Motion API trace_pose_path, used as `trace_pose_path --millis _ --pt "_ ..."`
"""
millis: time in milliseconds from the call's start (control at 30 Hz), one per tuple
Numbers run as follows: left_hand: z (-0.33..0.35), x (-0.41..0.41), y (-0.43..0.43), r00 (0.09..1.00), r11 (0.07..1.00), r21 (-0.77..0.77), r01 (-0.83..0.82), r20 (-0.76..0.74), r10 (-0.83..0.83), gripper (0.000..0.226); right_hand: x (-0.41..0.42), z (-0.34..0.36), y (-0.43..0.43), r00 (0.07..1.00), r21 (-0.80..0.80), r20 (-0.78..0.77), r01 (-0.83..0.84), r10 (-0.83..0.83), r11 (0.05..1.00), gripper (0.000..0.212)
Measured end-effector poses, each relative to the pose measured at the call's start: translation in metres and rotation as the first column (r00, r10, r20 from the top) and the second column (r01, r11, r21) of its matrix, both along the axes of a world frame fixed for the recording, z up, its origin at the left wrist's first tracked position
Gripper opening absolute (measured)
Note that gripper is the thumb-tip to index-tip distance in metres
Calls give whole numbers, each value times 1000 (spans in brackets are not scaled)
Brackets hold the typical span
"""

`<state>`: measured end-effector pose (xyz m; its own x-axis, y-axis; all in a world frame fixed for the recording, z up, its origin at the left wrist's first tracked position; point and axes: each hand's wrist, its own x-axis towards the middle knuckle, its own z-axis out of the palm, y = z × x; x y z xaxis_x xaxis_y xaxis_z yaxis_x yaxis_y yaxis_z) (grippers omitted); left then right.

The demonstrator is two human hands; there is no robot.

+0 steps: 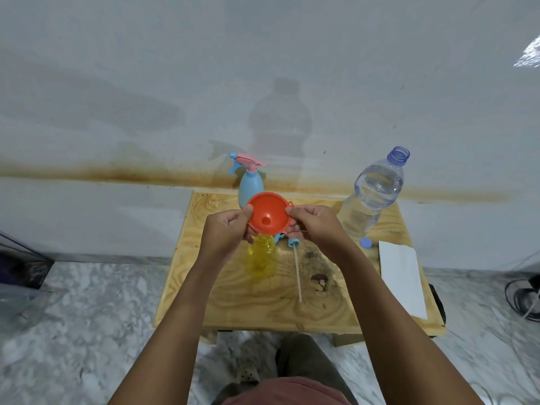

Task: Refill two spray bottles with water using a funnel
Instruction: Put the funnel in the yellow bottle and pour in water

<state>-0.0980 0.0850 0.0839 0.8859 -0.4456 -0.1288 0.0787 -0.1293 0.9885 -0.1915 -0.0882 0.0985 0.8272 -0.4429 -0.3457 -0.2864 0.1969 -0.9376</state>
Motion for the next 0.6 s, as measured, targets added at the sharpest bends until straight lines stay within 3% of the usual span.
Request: trace_pose_path --millis 367,600 --pt "-15 -1 -5 995 993 119 -7 -97 19 44 2 -13 6 987 61 -154 58 -48 996 25" --pt "-35 -4 -5 999 987 156 -25 -20 29 48 2 -27 17 994 -169 -79 57 -71 984 23"
